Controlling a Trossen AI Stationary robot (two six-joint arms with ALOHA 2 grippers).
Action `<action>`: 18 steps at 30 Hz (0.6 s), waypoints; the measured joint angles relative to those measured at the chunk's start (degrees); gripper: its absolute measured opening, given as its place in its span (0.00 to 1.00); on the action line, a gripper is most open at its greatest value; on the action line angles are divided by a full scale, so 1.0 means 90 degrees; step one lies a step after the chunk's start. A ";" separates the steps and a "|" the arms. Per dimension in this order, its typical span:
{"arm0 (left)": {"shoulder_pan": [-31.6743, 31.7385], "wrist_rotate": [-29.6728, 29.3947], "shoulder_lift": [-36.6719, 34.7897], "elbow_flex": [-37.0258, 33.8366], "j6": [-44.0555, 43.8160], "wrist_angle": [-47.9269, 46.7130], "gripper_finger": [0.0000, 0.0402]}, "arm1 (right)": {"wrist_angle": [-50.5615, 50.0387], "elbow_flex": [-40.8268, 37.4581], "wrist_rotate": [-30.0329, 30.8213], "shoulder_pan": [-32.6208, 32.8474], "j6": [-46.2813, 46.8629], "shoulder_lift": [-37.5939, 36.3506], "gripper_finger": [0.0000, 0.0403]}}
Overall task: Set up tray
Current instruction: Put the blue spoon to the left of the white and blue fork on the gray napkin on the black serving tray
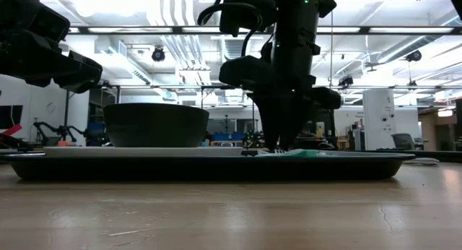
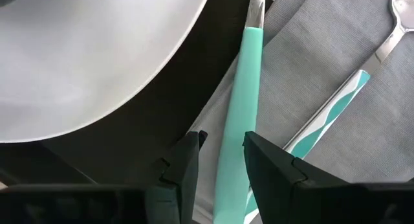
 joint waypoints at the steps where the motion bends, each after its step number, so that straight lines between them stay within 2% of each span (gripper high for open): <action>1: -0.0001 0.0000 0.0000 0.0000 0.0000 0.0001 0.27 | -0.0002 0.0000 0.0000 0.0000 -0.0013 0.0000 0.28; 18: 0.0001 0.0000 0.0000 0.0000 0.0001 0.0002 0.27 | 0.0003 -0.0139 -0.0063 0.0107 -0.0118 0.0000 0.28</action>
